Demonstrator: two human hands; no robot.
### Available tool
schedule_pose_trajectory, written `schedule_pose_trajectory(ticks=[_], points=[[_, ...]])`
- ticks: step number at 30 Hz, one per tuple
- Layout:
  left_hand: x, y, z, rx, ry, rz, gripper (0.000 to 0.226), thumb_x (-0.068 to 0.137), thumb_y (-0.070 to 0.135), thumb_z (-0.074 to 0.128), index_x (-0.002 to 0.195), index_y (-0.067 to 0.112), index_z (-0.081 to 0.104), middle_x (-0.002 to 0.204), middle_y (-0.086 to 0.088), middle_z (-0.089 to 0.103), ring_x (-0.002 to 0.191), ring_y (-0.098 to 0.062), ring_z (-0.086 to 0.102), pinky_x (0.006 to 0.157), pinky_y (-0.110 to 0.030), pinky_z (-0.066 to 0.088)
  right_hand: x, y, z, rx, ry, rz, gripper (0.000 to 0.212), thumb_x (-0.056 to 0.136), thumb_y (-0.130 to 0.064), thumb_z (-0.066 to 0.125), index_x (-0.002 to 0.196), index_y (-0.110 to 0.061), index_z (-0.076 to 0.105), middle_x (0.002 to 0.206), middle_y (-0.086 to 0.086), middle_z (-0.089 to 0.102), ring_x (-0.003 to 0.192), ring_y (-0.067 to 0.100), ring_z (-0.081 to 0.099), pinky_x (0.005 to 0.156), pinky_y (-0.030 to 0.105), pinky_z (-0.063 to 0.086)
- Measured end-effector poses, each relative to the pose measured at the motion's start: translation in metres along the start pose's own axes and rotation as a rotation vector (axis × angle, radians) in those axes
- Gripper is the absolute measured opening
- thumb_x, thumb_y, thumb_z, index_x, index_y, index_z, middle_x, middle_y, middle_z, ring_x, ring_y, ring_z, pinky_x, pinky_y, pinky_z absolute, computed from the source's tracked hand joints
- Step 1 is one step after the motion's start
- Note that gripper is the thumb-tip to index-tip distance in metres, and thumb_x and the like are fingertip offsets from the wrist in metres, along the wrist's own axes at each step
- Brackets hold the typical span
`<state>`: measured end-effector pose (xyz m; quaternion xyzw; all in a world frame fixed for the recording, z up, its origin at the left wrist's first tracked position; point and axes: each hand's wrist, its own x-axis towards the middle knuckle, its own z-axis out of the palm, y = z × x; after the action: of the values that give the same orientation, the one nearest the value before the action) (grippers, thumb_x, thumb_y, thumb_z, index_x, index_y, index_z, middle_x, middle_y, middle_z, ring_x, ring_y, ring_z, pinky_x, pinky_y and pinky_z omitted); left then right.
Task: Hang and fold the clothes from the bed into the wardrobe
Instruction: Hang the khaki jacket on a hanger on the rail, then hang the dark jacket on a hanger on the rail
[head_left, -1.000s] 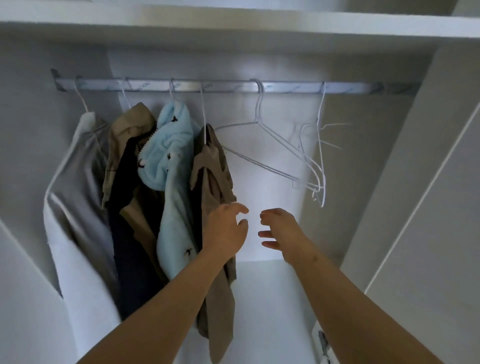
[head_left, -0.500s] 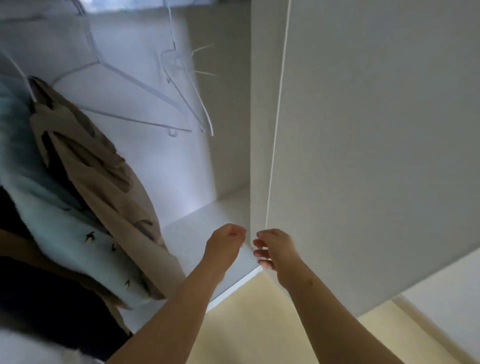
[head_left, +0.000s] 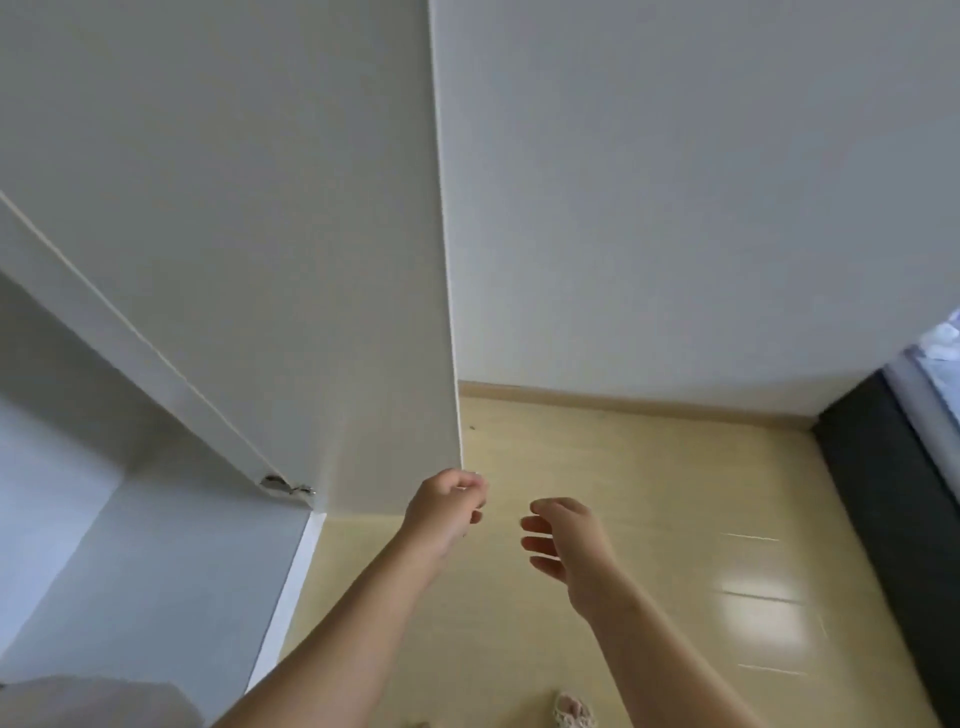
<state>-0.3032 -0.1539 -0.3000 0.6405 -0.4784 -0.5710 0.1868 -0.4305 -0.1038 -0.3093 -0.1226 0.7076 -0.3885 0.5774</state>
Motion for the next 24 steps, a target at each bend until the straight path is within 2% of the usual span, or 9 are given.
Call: schedule_pose_trajectory(ticks=[6,9,15,24], points=[[-0.016,0.046,0.126,0.103,-0.175,0.072,0.008,0.091,0.018,0.052,0.087,0.021,0.059,0.074,0.001,0.059,0.073,-0.016,0.056,0.064,-0.025,0.040,-0.012,0.012,-0.135,0.192,0.179,-0.010,0.011,0.092,-0.012,0.049,0.085,-0.013,0.058,0.074,0.002,0.060,0.059,0.015,0.056,0.056,0.024,0.042],[-0.035,0.068,0.209,0.128,-0.288,0.097,0.012,0.092,0.015,0.051,0.083,0.021,0.057,0.073,0.003,0.057,0.064,-0.010,0.054,0.057,-0.021,0.037,-0.016,0.016,-0.219,0.281,0.279,-0.030,0.012,0.091,-0.011,0.049,0.083,-0.013,0.057,0.073,0.002,0.060,0.058,0.015,0.055,0.055,0.023,0.042],[-0.070,0.105,0.363,0.207,-0.446,0.152,0.015,0.093,0.013,0.050,0.082,0.021,0.057,0.073,0.004,0.056,0.062,-0.008,0.052,0.055,-0.021,0.034,-0.026,0.032,-0.370,0.441,0.448,-0.049,0.011,0.091,-0.011,0.050,0.082,-0.013,0.056,0.072,0.002,0.060,0.056,0.015,0.054,0.053,0.022,0.041],[-0.097,0.122,0.539,0.420,-0.684,0.179,0.015,0.094,0.013,0.049,0.083,0.020,0.058,0.075,0.003,0.057,0.063,-0.009,0.053,0.053,-0.020,0.033,-0.028,0.076,-0.520,0.718,0.623,0.023,0.013,0.091,-0.009,0.047,0.082,-0.013,0.055,0.070,0.002,0.059,0.056,0.016,0.053,0.055,0.023,0.039]])
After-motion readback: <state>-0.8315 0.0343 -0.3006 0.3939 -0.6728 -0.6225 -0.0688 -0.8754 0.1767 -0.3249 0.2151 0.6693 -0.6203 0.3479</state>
